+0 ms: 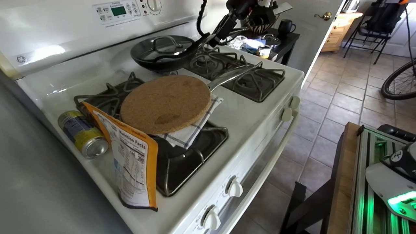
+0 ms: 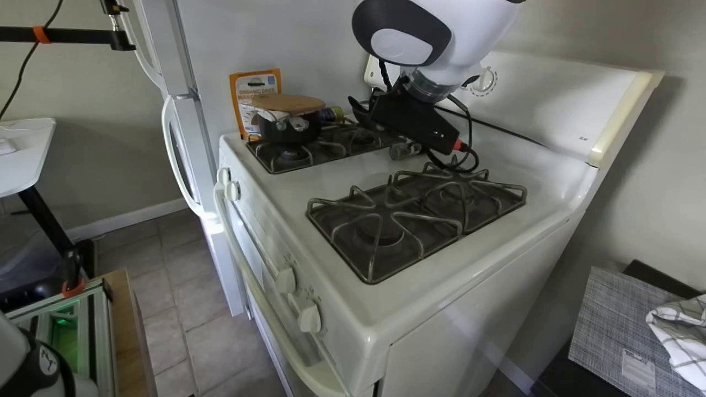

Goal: Pick up the gray pan and put it on the top right cooker on the stove

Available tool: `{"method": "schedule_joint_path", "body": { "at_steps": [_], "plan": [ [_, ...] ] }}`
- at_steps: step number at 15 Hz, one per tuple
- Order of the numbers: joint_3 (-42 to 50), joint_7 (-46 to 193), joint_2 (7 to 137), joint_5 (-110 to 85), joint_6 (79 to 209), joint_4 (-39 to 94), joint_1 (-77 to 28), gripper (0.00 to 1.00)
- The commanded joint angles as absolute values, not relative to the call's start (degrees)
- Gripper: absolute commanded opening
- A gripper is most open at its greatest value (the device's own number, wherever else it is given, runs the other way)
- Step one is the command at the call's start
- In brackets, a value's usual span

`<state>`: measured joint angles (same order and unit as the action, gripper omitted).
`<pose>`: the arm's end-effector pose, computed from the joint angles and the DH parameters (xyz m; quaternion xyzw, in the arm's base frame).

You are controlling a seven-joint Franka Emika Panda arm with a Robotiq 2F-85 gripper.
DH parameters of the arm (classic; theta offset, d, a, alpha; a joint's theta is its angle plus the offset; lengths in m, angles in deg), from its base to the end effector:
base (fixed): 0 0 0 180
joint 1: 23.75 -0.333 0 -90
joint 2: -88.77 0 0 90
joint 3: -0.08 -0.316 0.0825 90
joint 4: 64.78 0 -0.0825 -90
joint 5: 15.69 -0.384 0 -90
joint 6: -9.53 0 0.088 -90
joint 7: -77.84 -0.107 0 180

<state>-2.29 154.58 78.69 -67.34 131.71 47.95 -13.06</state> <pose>0.5983 -0.0537 0.3973 -0.8749 -0.3115 -0.2464 0.2770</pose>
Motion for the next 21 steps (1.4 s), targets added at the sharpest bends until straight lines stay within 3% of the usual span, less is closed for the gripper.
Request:
{"method": "schedule_joint_path", "body": {
  "at_steps": [1, 5, 6, 21],
  "plan": [
    [-0.07, 154.95, 89.67, -72.05, 136.61, 58.24, -14.67, 0.01],
    [1.56, 157.04, 94.99, -74.84, 141.49, 64.44, -15.98, 0.01],
    [2.11, 154.54, 89.87, -70.49, 140.03, 61.07, -16.07, 0.05],
    [9.13, 154.55, 94.78, -77.87, 146.87, 69.87, -13.95, 0.01]
  ]
}}
